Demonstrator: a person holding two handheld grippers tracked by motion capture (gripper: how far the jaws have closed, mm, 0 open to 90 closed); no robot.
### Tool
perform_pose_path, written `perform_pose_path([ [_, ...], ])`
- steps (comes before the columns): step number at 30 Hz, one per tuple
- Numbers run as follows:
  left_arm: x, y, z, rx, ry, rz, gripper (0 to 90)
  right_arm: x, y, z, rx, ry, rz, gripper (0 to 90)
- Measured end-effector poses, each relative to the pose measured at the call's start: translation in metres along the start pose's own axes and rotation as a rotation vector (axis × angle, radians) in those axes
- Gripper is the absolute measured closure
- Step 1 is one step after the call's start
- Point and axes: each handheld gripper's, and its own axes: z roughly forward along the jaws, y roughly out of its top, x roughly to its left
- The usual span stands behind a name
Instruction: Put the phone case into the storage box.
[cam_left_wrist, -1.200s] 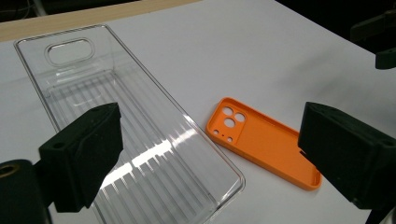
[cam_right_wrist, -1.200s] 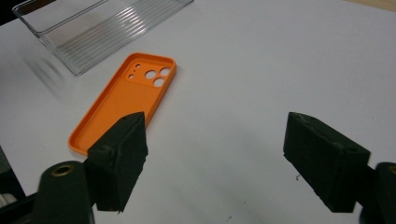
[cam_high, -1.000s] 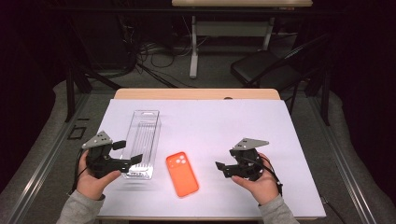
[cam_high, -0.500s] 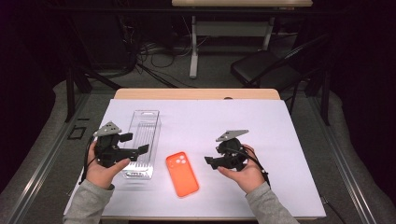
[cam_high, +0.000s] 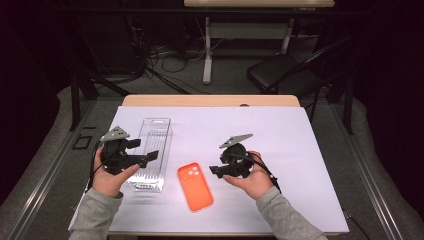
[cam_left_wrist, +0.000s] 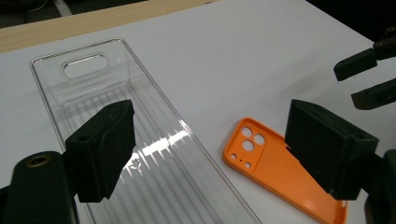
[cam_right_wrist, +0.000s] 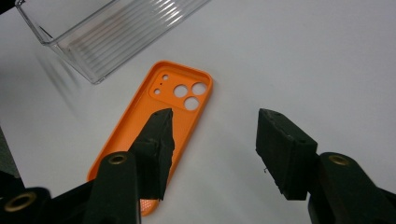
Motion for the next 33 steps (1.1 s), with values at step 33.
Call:
perform_pose_path([
  [33, 0.01, -0.005, -0.012, -0.026, 0.012, -0.044, 16.7, 0.006, 0.025, 0.049, 0.288, -0.049, 0.221, 44.2],
])
